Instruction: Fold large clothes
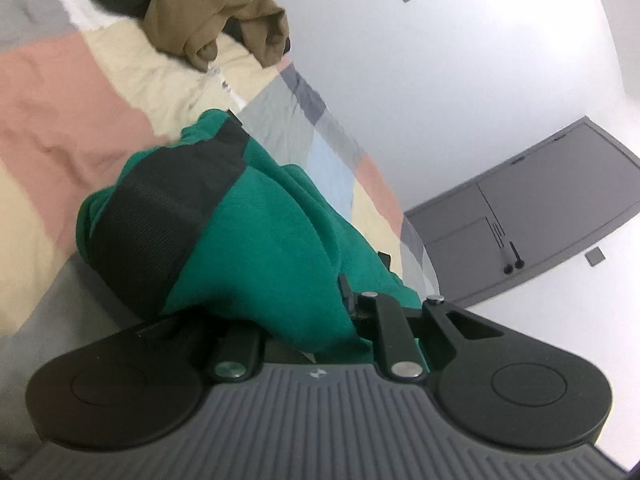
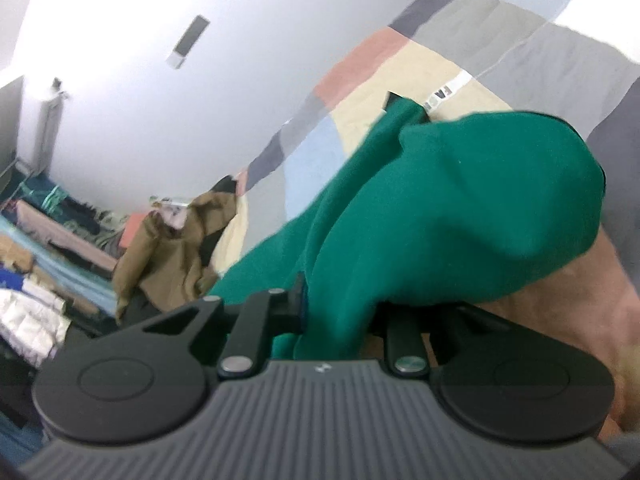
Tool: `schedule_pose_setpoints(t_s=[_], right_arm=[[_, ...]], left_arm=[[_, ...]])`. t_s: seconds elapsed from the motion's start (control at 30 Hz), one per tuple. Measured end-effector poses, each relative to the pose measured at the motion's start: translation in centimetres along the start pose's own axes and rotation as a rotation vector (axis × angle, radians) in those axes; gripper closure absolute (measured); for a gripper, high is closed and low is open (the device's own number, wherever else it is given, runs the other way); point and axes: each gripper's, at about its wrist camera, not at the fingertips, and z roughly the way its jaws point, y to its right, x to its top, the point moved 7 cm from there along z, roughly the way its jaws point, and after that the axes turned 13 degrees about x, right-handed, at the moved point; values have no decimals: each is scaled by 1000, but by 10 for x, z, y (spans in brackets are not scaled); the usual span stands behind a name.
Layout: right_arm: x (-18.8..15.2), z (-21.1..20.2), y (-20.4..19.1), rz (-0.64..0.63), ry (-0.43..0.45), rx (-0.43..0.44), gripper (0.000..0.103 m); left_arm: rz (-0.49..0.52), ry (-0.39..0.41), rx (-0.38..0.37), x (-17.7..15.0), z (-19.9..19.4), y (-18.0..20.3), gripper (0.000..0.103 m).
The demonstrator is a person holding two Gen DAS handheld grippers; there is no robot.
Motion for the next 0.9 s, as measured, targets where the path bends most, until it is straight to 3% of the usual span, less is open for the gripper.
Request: schedule_pose_setpoints(t_s=[0.17,0.27,0.33,0.43,0.67,0.77,0.9], right_arm=[[0,1,-3,-14,-40,-26,81],[2,10,3,34,-52,-38,76],[2,7,7,62,-56,-18,62],[4,5,8,106,-55,22,46],[38,6,-14,44,-5,83,46],[60,16,-26,-26,40,104,46],[72,55,-16,-108,14,60,46]], left_arm=[[-11,-63,21,-2,1,-7,84],[-41,-100,25,1,8,-7,76],[-48,-116,9,4,11,-6,63],[-45,-125,-10,11,14,1,59],[-41,-48,-77,43,10,32,56],[13,20,-95,61,21,53,54],[120,108,-75,75,49,71,53]])
